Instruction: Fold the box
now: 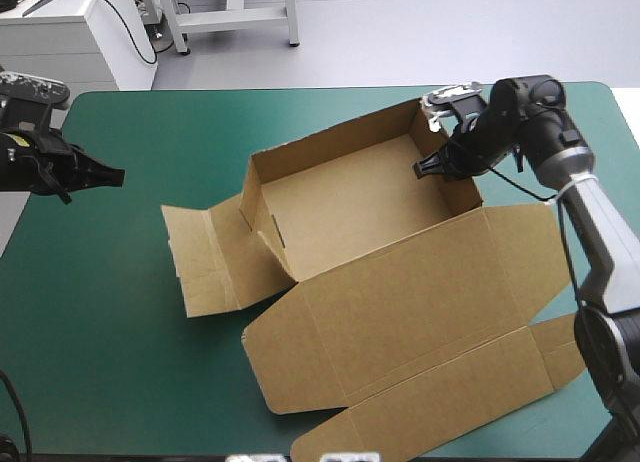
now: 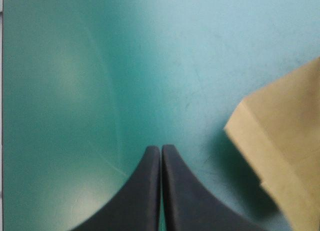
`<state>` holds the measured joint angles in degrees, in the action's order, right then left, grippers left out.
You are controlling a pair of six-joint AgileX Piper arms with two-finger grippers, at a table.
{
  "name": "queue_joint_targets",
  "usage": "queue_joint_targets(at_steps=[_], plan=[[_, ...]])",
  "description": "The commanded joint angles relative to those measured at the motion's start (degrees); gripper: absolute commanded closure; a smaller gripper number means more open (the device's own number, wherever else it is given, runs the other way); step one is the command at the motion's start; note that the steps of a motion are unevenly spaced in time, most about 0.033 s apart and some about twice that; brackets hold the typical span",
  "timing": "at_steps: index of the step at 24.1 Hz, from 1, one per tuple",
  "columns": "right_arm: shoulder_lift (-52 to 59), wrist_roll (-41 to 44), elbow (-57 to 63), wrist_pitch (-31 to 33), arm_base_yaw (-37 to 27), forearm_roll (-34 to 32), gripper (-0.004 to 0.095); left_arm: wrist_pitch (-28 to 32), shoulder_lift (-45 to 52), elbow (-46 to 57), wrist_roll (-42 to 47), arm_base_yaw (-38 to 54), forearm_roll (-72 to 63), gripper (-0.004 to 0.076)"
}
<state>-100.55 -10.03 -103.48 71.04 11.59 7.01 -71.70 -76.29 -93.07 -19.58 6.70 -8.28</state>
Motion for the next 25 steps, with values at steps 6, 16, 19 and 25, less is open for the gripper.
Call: queue_joint_targets(at_steps=[6,16,19,25], plan=[[13.25,-3.83,-2.05,0.32,-9.73,8.28,0.0929,13.48,1.33,13.72,0.1,0.12,2.3,0.0731],[16.86,-6.92,-1.94,0.32,-14.51,15.48,0.0929,27.2,0.62,28.3,-9.03,0.12,-26.2,0.0732],[16.62,-7.09,-1.85,0.32,-14.51,17.82,0.0929,22.31,-1.02,28.8,-23.19,0.12,-49.67,0.0731],[16.53,-7.09,-1.85,0.32,-14.51,17.92,0.0929,11.83,-1.11,28.69,-34.81,0.12,-71.08,0.0732]])
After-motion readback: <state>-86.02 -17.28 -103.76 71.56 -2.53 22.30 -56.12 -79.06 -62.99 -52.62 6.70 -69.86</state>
